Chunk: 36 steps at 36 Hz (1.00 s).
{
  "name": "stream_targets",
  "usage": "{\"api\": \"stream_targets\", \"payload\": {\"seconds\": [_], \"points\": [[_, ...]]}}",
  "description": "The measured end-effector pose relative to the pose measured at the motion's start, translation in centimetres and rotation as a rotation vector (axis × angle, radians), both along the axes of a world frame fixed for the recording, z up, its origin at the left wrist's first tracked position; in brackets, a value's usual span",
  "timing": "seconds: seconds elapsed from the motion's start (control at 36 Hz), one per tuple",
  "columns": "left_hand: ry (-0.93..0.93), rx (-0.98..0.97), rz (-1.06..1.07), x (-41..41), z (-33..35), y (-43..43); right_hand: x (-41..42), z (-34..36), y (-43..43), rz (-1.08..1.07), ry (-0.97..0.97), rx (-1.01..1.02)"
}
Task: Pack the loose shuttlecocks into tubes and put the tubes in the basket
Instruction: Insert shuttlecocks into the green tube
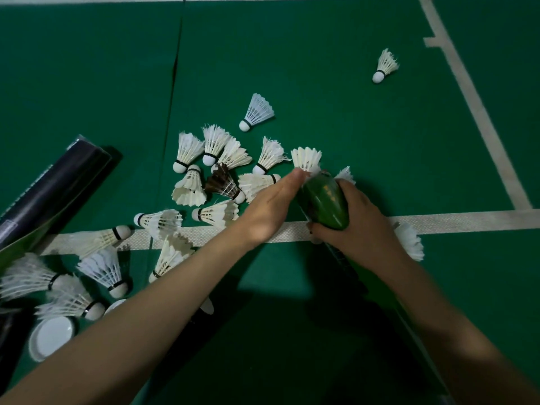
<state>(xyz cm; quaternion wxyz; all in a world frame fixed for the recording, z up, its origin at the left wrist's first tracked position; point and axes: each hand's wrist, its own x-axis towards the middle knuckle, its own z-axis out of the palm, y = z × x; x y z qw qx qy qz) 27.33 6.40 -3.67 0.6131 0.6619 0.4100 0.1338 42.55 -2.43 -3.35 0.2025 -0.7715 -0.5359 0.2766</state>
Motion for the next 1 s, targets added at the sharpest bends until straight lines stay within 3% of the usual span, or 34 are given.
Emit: {"api": "stream_targets", "payload": {"seconds": [0.17,0.36,0.53,0.61,0.69,0.81,0.92,1.0], "points": [[-0.001,-0.051,-0.127,1.6,0.5,1.0,0.9,-0.5,0.1,-0.046,0.006,-0.003],[0.126,0.191,0.098,4.2,-0.7,6.1,3.0,-0.4,1.2,-0.125,0.062,-0.025],[0.516,0.519,-0.358,6.3,-3.2,8.5,3.0,-0.5,0.7,-0.145,0.060,-0.047],[0.604,0.669,-0.321,6.7,-3.9,8.8,2.9,-0.9,0.1,-0.135,0.031,-0.074],[0.496,0.736,-0.177,6.4,-3.7,8.5,2.6,-1.2,-0.4,-0.111,0.052,-0.093],[0.245,0.600,0.062,4.8,-2.5,7.6,1.9,-1.3,-0.6,-0.062,0.064,-0.092],[-0.077,0.246,0.366,2.6,-0.1,7.1,1.4,-1.6,-0.6,0.000,0.058,-0.119],[-0.261,-0.012,0.397,1.1,1.0,6.2,1.2,-1.6,-0.7,0.017,0.084,-0.096]]}}
